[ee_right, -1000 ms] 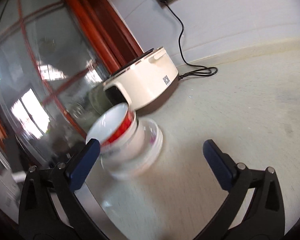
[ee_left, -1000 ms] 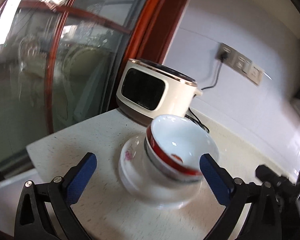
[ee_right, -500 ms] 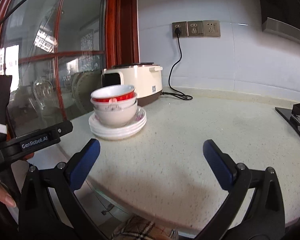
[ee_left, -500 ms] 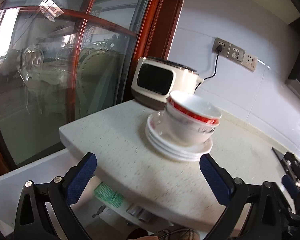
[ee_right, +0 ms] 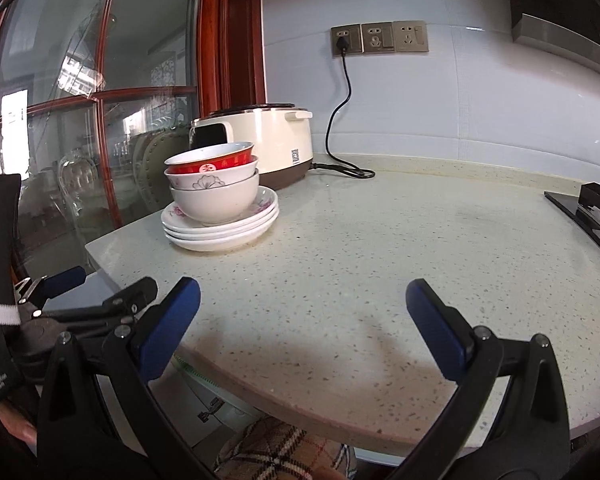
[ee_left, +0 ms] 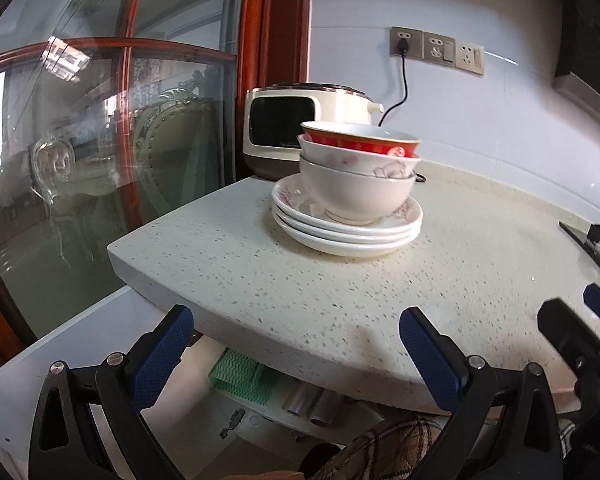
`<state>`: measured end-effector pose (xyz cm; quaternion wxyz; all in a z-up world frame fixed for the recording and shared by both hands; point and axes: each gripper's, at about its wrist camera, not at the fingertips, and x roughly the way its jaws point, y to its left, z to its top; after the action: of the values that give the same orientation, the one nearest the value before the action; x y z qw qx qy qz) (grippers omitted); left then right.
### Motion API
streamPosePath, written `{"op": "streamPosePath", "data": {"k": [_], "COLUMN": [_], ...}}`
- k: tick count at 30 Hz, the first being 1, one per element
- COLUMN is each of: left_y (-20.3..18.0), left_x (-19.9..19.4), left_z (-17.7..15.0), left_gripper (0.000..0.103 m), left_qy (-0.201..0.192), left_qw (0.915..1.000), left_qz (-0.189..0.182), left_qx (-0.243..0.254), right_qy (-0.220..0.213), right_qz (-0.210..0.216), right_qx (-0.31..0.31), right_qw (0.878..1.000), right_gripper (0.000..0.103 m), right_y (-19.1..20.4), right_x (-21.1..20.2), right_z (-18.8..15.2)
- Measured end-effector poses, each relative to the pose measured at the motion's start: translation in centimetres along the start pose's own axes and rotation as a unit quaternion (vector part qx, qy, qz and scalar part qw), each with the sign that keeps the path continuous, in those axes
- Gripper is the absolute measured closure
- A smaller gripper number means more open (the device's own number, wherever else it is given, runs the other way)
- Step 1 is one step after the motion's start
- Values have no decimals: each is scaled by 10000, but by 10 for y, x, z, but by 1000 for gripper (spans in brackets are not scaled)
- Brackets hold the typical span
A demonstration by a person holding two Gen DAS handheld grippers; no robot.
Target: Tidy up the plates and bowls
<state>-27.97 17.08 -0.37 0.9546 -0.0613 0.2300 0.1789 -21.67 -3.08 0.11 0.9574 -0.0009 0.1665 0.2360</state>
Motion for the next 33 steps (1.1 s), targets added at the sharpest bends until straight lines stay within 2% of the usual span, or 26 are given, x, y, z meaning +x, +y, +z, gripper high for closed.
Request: {"op": "streamPosePath", "data": {"k": [33], "left_y": [-10], "left_x": [-2], "left_z": [-14], "left_gripper": [0], "left_qy": [153], "left_qw": [9997], "left_qz": [-108], "left_qx": [153], "right_qy": [-1], "right_qz": [-34], "right_qx": [3], "right_qw": [10000], "right_gripper": [0], "right_y": [-1], "right_x": [-3], "right_z": [0]}}
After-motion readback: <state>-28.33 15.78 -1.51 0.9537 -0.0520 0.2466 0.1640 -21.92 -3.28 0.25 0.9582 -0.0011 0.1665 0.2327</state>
